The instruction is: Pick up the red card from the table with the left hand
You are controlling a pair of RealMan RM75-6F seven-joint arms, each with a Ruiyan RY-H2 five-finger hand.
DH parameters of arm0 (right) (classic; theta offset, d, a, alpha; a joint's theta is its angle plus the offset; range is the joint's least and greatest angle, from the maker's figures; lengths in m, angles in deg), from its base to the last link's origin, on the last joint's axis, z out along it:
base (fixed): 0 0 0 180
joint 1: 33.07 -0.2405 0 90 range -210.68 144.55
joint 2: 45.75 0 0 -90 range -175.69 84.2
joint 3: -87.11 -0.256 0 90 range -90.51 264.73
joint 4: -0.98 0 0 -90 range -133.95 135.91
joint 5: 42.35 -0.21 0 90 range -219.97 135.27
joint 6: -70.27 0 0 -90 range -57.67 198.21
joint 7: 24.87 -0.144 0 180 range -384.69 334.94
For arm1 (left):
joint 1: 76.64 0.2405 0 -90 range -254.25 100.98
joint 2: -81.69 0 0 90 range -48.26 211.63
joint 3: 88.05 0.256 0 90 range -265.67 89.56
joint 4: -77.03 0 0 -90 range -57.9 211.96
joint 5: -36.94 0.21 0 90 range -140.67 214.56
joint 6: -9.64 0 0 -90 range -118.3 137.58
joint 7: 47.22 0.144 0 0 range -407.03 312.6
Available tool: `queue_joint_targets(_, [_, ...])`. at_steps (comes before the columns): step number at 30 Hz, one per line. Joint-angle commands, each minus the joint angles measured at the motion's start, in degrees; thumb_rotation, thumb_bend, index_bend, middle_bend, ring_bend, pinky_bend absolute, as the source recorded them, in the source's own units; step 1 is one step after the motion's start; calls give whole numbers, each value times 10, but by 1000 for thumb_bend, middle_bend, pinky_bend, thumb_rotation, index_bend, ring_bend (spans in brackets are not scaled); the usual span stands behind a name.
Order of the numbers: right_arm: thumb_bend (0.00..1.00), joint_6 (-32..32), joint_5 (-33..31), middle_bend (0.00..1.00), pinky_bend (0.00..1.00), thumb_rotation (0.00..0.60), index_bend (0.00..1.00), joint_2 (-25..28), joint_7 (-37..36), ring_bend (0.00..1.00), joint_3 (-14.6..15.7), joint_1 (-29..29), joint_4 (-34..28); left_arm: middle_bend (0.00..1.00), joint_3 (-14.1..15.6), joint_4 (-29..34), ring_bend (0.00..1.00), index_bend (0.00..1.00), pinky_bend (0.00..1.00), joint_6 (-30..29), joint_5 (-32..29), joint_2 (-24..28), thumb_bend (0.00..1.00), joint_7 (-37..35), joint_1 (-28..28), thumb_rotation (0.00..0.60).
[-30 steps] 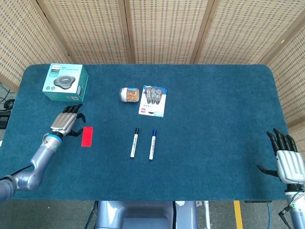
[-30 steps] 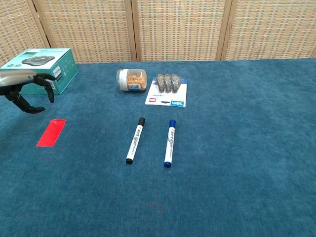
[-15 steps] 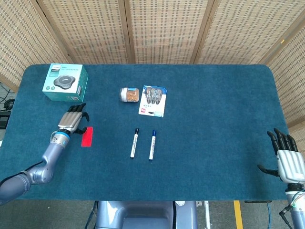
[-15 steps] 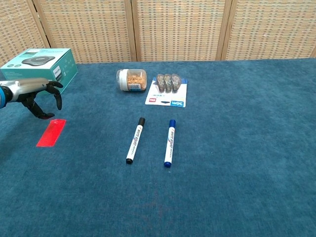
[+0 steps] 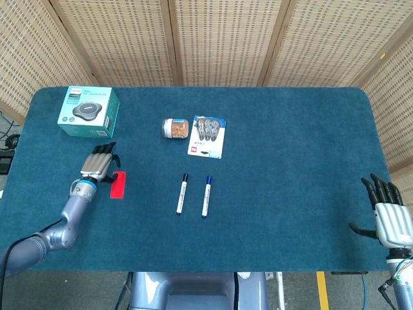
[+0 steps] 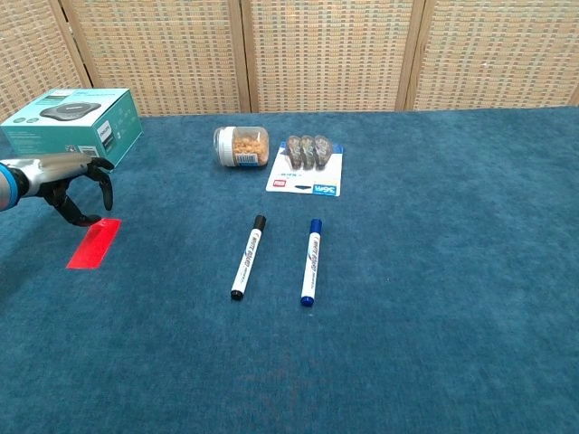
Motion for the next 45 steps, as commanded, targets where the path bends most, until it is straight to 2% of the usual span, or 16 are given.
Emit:
queue_joint_targets(1, [0,0,0,0,0,600,0,0,0,0,0,0,0,0,0,-4,0,446,0,0,-7,-5,400,8,-1,600])
queue_joint_targets(14, [0,-4,-3,0,0,600,0,2,-5,0,-1,-2,0,0,-2,-24,0,477,0,5,-20,-26,401,23,-3,600])
queue_joint_targets(20, [0,-4,-2,0,0,600,0,2,-7,0,0,-1,0,0,-2,-34,0,547,0,8,-30,-33,408,33,-4,600])
queue_joint_targets(26, [0,-4,-3,0,0,600,0,3,-9,0,0,-1,1,0,-4,-42,0,558,0,11,-33,-38,428,37,-5,600])
queue_joint_targets(31, [0,-6,-3,0,0,600,0,3,-10,0,0,-2,1,0,-6,-45,0,559,0,10,-29,-39,484,36,-4,600])
queue_joint_targets(39, [0,-6,-4,0,0,600,0,4,-11,0,0,-2,0,0,-8,-45,0,595,0,11,-23,-39,497,33,-2,600])
queue_joint_targets(42, [0,-7,-3,0,0,600,0,5,-12,0,0,-2,0,0,-9,-35,0,625,0,8,-13,-32,498,25,0,600])
queue_joint_targets(45, [0,-7,-3,0,0,600,0,6,-13,0,0,-2,-1,0,-4,11,0,653,0,-11,28,-2,502,5,13,600])
